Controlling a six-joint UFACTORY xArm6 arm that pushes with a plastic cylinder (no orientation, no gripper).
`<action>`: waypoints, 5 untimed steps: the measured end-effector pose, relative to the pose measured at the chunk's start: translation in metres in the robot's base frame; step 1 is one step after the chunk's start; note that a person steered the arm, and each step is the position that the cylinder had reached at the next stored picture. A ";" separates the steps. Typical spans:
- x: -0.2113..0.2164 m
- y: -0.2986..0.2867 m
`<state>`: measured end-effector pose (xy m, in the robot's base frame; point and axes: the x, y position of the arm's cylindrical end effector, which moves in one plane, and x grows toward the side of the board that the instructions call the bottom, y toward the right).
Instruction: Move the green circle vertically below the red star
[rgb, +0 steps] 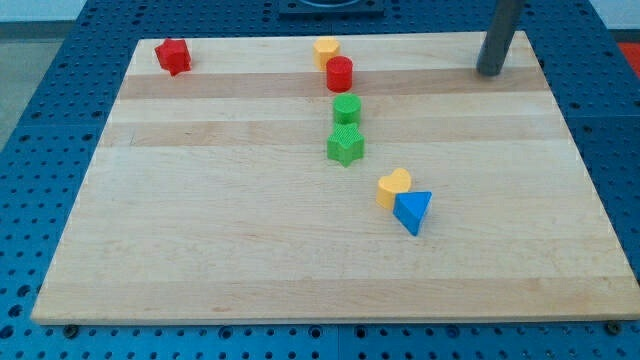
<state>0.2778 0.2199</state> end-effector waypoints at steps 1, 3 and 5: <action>0.002 -0.001; 0.046 -0.037; 0.049 -0.098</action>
<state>0.3264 0.1223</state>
